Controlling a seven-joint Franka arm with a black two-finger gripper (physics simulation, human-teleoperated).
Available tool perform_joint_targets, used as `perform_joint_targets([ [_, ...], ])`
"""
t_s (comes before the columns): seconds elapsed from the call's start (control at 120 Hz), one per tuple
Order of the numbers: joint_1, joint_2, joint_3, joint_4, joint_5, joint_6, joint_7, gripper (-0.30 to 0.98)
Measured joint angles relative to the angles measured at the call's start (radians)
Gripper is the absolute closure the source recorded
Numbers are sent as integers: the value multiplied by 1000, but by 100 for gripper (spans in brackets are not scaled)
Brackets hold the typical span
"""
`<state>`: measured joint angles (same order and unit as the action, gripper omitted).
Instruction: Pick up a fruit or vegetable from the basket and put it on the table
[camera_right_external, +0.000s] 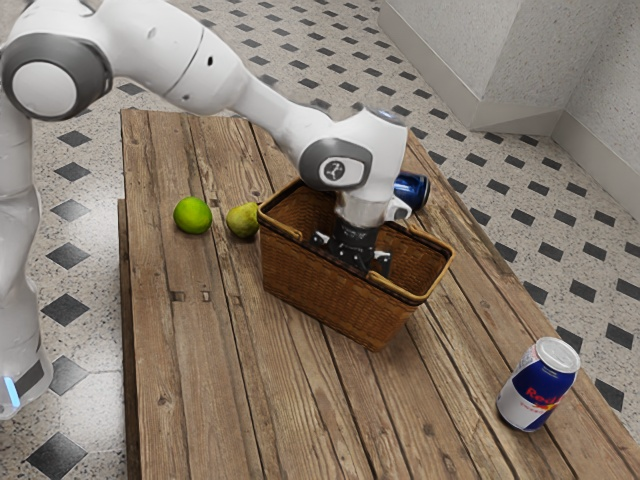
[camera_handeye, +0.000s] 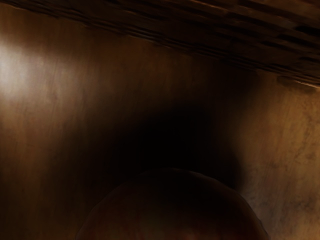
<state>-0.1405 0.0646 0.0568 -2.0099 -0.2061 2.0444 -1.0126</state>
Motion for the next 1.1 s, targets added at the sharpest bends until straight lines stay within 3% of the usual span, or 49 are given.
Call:
perform_joint_targets([
  [0.108,-4,7,0,0,-5,8,0,3],
  [0.292,1,4,1,0,-6,14,-5,30],
  [0.758,-4,-31,0,4,8,14,-48,34],
  [0.967,-17,-189,-16,23,92,11,-78,33],
  [1.1,-15,-291,-29,171,192,-24,-107,37],
])
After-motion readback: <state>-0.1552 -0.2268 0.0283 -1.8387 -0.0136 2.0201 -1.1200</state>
